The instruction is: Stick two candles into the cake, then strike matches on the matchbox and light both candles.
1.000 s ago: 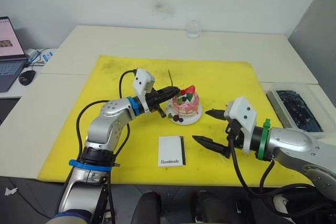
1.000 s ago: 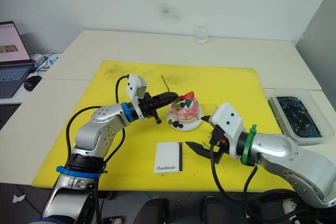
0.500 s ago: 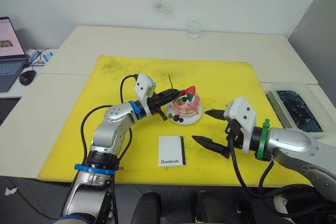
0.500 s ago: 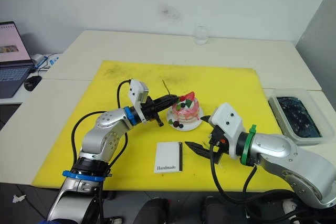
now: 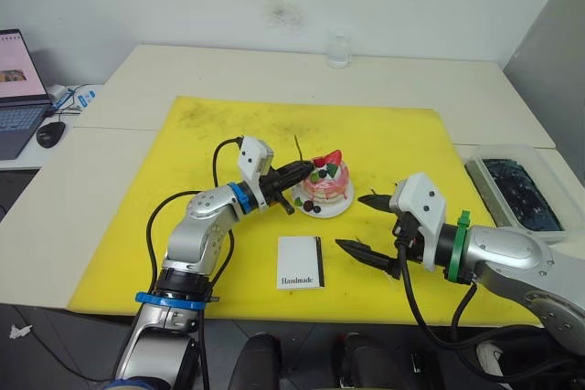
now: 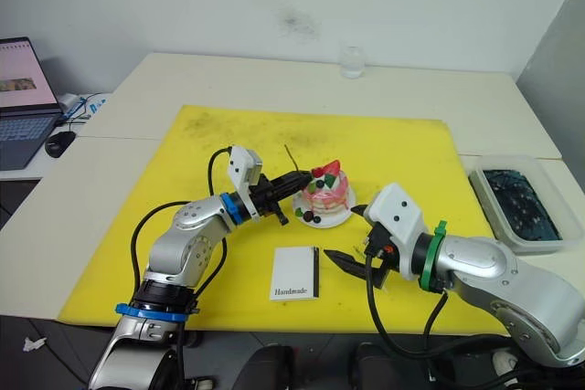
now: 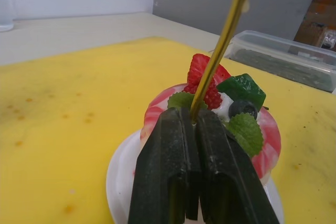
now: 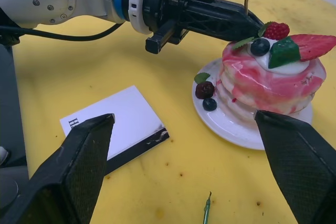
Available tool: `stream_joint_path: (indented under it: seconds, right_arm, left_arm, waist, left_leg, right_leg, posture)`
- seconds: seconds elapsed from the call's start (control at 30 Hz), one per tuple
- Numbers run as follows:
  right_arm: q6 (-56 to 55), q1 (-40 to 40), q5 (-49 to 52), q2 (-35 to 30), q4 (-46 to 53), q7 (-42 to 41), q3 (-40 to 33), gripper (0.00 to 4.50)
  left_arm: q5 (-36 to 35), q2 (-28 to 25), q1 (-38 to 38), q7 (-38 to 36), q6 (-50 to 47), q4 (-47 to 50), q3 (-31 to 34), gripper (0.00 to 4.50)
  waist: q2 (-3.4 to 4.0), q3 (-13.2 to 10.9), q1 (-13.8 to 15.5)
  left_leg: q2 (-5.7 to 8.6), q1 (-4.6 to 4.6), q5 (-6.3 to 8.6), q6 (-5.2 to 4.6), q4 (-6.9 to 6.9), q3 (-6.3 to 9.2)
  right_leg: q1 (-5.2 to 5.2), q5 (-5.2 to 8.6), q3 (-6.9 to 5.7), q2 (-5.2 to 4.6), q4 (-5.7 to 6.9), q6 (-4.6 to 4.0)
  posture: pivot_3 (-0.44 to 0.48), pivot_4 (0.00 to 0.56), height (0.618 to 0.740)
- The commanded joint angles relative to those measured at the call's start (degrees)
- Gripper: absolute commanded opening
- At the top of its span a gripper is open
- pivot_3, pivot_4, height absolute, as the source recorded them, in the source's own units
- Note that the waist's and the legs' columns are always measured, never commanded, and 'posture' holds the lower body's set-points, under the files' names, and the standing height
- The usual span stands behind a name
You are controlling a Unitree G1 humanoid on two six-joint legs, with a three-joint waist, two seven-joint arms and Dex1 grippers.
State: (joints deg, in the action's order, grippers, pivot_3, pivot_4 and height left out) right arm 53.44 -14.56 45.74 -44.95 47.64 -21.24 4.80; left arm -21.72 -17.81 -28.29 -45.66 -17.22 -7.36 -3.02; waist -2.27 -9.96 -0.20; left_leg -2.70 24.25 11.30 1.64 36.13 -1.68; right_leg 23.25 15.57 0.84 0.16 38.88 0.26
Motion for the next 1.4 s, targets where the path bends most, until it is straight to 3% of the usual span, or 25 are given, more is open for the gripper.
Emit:
stream_joint_path:
  seconds: [0.03, 0.37, 0.47, 0.63, 0.8, 0.9, 1.03, 1.4]
  right_arm:
    - [-0.52, -0.01, -0.74, 0.15, 2.20, -0.53, -0.65, 4.50]
    - [-1.33, -0.19, -2.01, 1.31, 1.50, -1.22, -0.61, 4.50]
    - [-2.15, -0.11, -3.15, 1.86, 1.28, -1.49, -0.72, 4.50]
    - [-4.24, 1.77, -5.53, 1.78, 2.07, -1.40, -3.37, 4.50]
    - [-4.69, 9.59, -5.67, -1.16, 5.25, -3.13, -8.65, 4.50]
    - [-3.63, 15.20, -5.12, -3.01, 6.58, -4.19, -11.31, 4.50]
    - [-3.72, 20.93, -7.73, -2.42, 6.80, -2.44, -11.11, 4.50]
    - [-7.51, 28.16, -20.37, 4.22, 4.48, 4.63, -1.44, 4.50]
  left_arm:
    - [-0.14, 0.03, -0.39, -0.03, -1.25, 1.69, -0.12, 1.50]
    - [-1.66, -3.51, 0.34, 1.86, -4.19, 6.70, 4.34, 4.48]
    - [-2.52, -5.56, 1.28, 1.05, -5.77, 9.54, 5.24, 4.48]
    - [-4.57, -15.40, 7.62, -6.04, -9.23, 18.84, 6.07, 4.48]
    - [-9.74, -26.33, 12.61, -15.32, -15.84, 26.71, 5.06, 4.48]
    - [-12.81, -29.44, 15.07, -18.71, -18.20, 33.34, 3.01, 4.48]
    - [-14.47, -30.57, 17.38, -20.97, -18.38, 40.42, -0.19, 4.48]
    - [-10.37, -27.98, 19.99, -19.32, -12.50, 41.27, -4.55, 4.48]
  waist:
    - [0.00, 0.00, 0.00]
    - [0.00, 0.00, -0.02]
    - [0.00, 0.00, -0.04]
    - [0.00, -0.01, -0.47]
    - [0.02, -0.02, -0.20]
    - [0.03, -0.03, -0.05]
    - [0.03, -0.02, -0.07]
    - [0.04, -0.03, -0.14]
  left_leg:
    - [0.00, 0.00, 0.00, 0.00, 0.00, 0.00]
    - [-0.01, 0.00, 0.00, 0.00, -0.01, 0.01]
    - [-0.01, 0.00, 0.00, 0.00, -0.01, 0.02]
    - [-0.08, -0.02, 0.00, 0.00, -0.06, 0.01]
    - [-0.10, -0.02, 0.00, 0.01, -0.10, 0.05]
    - [-0.05, -0.04, 0.01, 0.01, -0.09, 0.03]
    - [-0.04, -0.09, 0.01, 0.01, -0.06, -0.05]
    - [-0.07, -0.28, 0.01, 0.01, -0.09, -0.02]
  right_leg:
    - [0.00, 0.00, 0.00, 0.00, 0.00, 0.00]
    - [0.01, 0.00, -0.01, 0.02, 0.00, 0.00]
    - [0.02, 0.00, -0.01, 0.02, 0.00, 0.00]
    - [0.06, 0.01, 0.08, 0.00, -0.01, -0.01]
    - [0.07, 0.05, -0.04, -0.21, -0.01, -0.08]
    - [0.05, 0.06, -0.01, -0.33, -0.02, -0.10]
    - [0.01, 0.06, 0.07, -0.40, -0.05, -0.10]
    - [-0.06, 0.22, 0.08, -0.32, 0.02, -0.37]
  posture:
    - [0.000, 0.150, 0.740]
    - [0.000, 0.150, 0.740]
    - [0.000, 0.150, 0.740]
    - [0.000, 0.150, 0.740]
    - [0.000, 0.150, 0.740]
    - [0.000, 0.150, 0.740]
    - [0.000, 0.150, 0.740]
    - [0.000, 0.150, 0.740]
